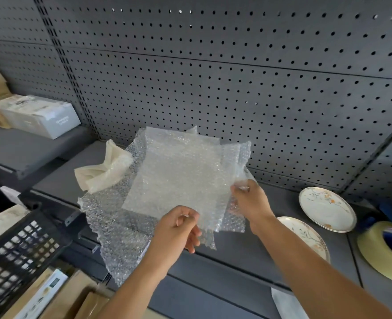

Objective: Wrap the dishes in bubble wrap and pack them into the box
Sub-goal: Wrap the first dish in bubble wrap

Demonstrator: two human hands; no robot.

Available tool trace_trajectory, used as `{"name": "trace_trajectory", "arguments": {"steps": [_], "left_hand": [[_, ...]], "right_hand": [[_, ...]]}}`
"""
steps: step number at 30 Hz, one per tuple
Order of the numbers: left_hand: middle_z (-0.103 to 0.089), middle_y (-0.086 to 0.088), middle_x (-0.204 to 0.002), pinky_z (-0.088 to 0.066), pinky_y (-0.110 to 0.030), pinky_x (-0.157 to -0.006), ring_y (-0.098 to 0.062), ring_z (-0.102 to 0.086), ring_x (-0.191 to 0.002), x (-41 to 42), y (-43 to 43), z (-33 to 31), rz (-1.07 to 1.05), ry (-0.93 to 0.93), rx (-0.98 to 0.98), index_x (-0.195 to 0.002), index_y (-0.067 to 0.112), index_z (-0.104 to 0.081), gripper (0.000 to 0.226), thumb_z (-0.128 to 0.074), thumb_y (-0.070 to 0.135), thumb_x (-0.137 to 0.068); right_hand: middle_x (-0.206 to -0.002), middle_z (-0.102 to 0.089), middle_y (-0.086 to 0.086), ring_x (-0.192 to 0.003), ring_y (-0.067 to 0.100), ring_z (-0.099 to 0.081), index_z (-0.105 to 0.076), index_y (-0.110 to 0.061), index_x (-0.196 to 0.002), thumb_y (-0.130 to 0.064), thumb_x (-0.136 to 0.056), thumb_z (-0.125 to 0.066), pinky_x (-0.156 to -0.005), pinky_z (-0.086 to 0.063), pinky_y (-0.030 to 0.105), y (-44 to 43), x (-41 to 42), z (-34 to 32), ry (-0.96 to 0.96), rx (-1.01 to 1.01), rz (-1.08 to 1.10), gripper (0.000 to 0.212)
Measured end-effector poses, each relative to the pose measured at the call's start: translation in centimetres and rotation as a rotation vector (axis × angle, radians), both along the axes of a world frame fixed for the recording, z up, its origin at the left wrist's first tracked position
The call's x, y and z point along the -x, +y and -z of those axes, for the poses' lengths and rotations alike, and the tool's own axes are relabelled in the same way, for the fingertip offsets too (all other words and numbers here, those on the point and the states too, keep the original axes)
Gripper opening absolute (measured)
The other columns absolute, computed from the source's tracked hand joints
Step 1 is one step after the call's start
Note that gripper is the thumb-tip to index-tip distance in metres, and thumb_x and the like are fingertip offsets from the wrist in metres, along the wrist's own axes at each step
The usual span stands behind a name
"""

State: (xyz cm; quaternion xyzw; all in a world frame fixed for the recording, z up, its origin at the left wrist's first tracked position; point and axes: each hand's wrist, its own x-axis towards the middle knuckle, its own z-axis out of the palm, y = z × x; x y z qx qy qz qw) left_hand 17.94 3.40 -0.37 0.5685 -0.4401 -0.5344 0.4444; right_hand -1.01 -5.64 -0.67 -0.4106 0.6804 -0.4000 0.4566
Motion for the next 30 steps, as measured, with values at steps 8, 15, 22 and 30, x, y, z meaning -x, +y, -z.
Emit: {"name": "trace_trajectory", "arguments": {"steps": [8, 15, 22, 30], "left_hand": [[-0.067, -0.012, -0.07, -0.05, -0.032, -0.048, -0.024, -0.061, -0.057, -1.0, -2.3, 1.6, -0.037, -0.007, -0.023, -0.097, 0.002, -0.066, 0.009, -0.058, 0.004, -0.1], [-0.068, -0.01, -0.071, -0.051, -0.034, -0.052, -0.023, -0.062, -0.058, -1.1, -2.5, 2.4, -0.012, -0.023, -0.056, -0.096, 0.004, -0.066, 0.011, -0.06, 0.012, -0.101], [-0.068, -0.008, -0.07, -0.052, -0.032, -0.051, -0.022, -0.062, -0.058, -1.1, -2.4, 2.4, 0.01, -0.022, -0.083, -0.098, 0.004, -0.066, 0.013, -0.061, 0.015, -0.101], [-0.068, -0.007, -0.07, -0.05, -0.033, -0.052, -0.022, -0.062, -0.059, -2.0, -1.7, 0.5, -0.004, 0.007, 0.001, -0.098, 0.007, -0.066, 0.011, -0.059, 0.014, -0.102]], "right_hand": [[-0.118, -0.049, 0.01, -0.101, 0.027, -0.048, -0.056, -0.009, -0.128, -0.013, -0.088, -0.068, -0.087, -0.044, 0.039, 0.1, 0.2, -1.1, 0.746, 0.6, 0.073, 0.043], [-0.137, -0.055, 0.014, -0.129, 0.033, -0.047, -0.041, -0.006, -0.145, -0.059, -0.098, -0.048, -0.103, -0.042, 0.043, -4.5, -4.2, -4.5, 1.09, 0.242, -0.344, 0.071], [-0.116, -0.064, 0.011, -0.105, 0.03, -0.064, -0.043, -0.004, -0.137, -0.033, -0.095, -0.067, -0.08, -0.051, 0.037, -7.5, -6.3, -4.1, 0.912, 0.01, -0.265, 0.056], [-0.082, -0.062, -0.007, -0.07, 0.012, -0.054, -0.067, -0.02, -0.096, -0.023, -0.099, -0.058, -0.057, -0.041, 0.022, -7.1, -5.3, -7.8, 0.202, 0.264, -0.213, 0.011]]}}
